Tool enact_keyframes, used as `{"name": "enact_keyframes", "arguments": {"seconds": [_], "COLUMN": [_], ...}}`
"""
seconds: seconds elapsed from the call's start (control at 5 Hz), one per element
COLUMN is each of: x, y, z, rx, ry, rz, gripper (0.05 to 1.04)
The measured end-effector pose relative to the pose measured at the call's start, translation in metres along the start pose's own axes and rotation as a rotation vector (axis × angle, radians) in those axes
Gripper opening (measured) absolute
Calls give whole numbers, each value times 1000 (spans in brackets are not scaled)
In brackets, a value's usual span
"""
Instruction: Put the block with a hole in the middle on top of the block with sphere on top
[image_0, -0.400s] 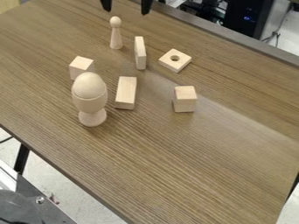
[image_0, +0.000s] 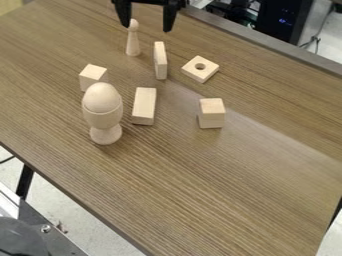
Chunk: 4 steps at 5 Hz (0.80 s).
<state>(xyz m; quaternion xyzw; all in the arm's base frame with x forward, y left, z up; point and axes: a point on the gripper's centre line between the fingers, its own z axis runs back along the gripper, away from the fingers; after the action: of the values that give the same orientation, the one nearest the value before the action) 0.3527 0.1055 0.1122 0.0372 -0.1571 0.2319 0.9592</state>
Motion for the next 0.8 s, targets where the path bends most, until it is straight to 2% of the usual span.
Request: {"name": "enact_keyframes", "arguments": {"seconds": [0.4,0.6,0.8], "x": [7,6,4], "y": [-33,-49,-60], "z": [-22,-39,-60], "rx": [-67,-112,-131], "ry": [15,29,43], "rz": [-177,-241,-266], "gripper": [1001,1001,1001]}}
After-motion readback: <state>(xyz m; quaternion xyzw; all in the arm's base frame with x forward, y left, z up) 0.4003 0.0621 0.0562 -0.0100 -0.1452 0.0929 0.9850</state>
